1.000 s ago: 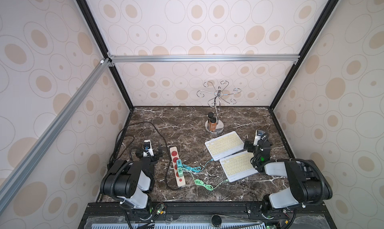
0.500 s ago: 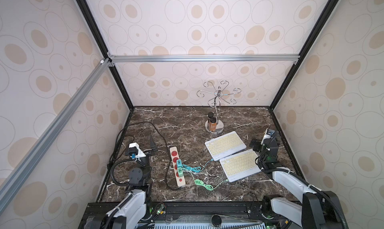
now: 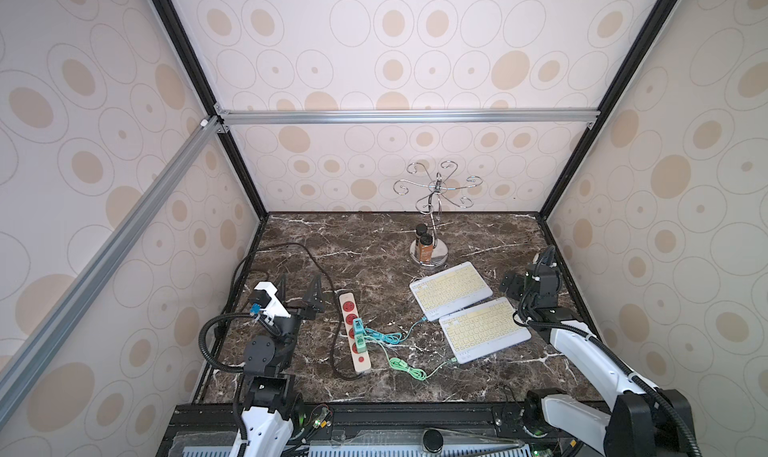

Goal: Unplug the wireless keyboard
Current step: Pick up the power cord at the center of the board.

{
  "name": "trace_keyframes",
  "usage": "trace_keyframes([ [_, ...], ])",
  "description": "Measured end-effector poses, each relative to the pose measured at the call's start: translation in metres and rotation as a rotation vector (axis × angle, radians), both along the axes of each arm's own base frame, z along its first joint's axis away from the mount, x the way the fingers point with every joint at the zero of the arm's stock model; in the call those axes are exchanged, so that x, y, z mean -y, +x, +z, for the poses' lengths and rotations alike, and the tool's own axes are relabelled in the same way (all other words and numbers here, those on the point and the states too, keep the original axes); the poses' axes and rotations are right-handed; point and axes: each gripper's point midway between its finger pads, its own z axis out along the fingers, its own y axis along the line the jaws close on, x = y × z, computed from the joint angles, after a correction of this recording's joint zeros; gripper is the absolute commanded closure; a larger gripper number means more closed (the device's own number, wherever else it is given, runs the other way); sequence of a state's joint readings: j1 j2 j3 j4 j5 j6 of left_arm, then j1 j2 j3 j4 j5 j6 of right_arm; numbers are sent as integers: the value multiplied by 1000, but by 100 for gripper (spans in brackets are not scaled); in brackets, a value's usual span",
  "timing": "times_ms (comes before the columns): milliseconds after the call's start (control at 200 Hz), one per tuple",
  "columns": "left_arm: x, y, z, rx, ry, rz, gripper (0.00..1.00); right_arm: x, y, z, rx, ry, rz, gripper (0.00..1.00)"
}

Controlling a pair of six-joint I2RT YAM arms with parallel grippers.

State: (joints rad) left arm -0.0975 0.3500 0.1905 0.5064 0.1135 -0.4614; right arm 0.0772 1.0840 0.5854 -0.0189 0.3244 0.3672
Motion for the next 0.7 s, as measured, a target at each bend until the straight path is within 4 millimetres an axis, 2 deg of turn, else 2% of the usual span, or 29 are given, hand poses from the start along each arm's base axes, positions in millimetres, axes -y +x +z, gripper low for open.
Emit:
trace_keyframes([
  [185,8,12,3,-127,-70,-59,0,1,-13,0,34,19,-12,0],
  [280,-1,27,-2,-282,-172,-2,0,0,-22,-5,58,28,-1,0],
  [325,-7,31,3,-322,-216,33,0,0,-25,-6,67,29,-2,0],
  [445,-12,33,7,-331,-278,53,0,8,-31,-2,97,38,-59,0],
  [555,0,37,4,-348,-271,-9,0,15,-37,10,144,52,-117,0],
  [700,24,67,-10,-440,-205,-114,0,15,-39,11,168,71,-121,0],
])
